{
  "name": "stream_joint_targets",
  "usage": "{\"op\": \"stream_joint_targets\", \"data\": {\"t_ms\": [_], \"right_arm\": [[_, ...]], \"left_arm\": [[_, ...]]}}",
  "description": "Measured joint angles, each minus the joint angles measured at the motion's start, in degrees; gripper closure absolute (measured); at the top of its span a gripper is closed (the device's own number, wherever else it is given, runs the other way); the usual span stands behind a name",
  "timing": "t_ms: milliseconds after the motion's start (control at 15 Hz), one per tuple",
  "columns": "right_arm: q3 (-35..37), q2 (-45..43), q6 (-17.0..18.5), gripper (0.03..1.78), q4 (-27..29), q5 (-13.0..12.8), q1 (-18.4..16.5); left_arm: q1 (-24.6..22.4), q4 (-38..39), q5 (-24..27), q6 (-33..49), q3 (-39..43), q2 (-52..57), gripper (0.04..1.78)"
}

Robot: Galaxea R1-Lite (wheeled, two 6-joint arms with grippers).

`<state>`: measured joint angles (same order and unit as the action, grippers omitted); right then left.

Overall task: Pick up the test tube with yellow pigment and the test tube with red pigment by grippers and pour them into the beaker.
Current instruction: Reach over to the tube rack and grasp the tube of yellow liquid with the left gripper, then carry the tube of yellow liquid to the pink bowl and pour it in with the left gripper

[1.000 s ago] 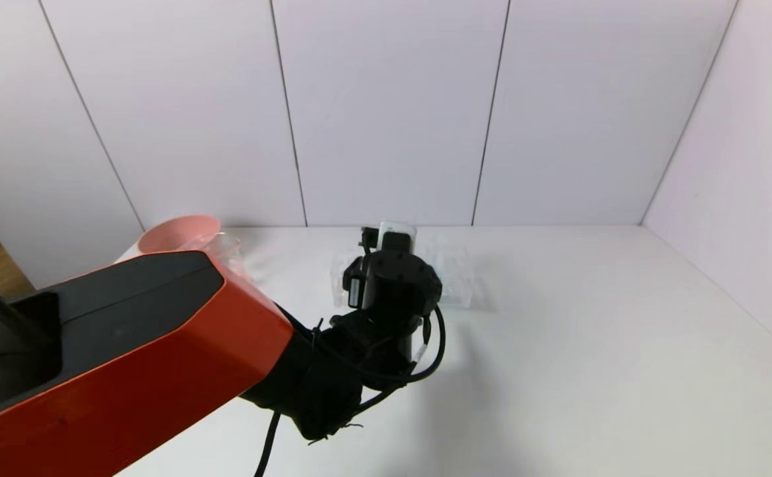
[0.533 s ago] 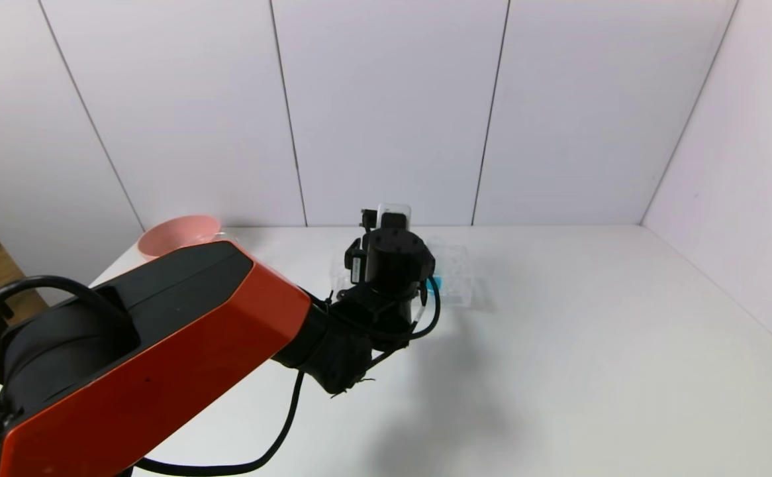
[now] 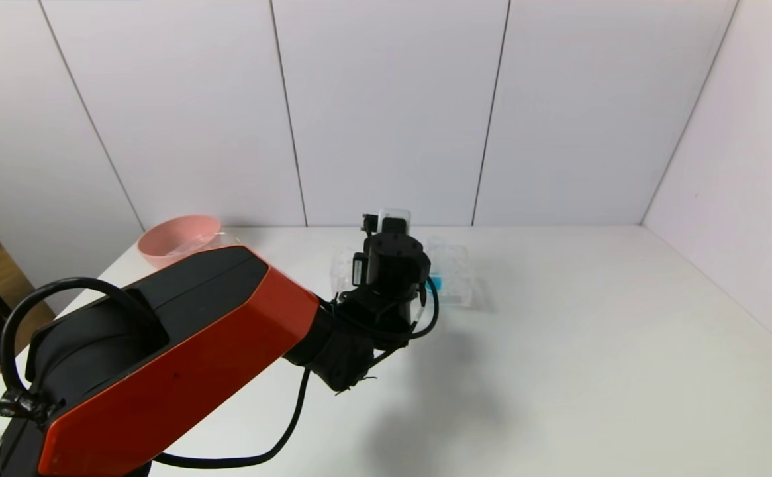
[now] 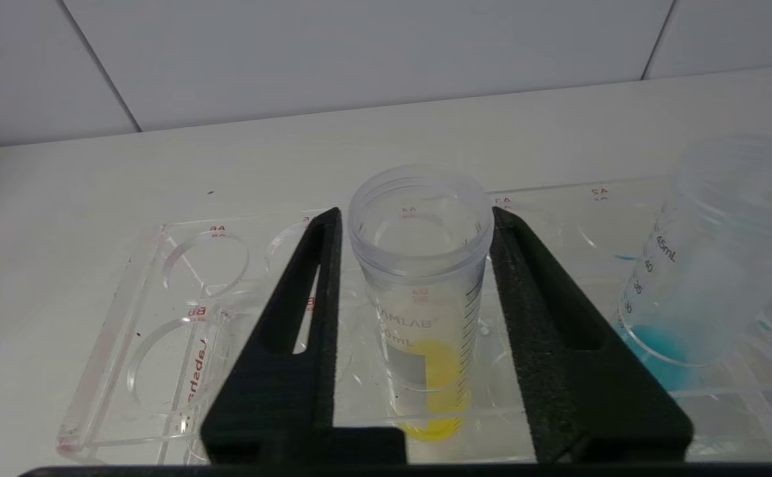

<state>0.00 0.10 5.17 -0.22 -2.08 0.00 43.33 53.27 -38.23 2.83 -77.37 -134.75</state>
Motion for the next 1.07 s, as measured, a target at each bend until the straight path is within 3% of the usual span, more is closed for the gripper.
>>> {"op": "stream_joint_targets", "data": {"t_ms": [133, 600, 1067], "right_arm": [[0.0, 0.0, 0.0, 0.10, 0.0, 0.0, 0.0], [0.0, 0.0, 0.0, 0.10, 0.0, 0.0, 0.0], [0.0, 0.0, 0.0, 0.10, 0.0, 0.0, 0.0]], "left_arm": [[0.0, 0.1, 0.2, 0.0, -0.2, -0.1, 1.36], [0.0, 0.5, 0.4, -3.0, -1.5, 1.4, 1.37], [0.2, -2.2, 0.5, -6.1, -2.0, 10.2, 1.37]]}}
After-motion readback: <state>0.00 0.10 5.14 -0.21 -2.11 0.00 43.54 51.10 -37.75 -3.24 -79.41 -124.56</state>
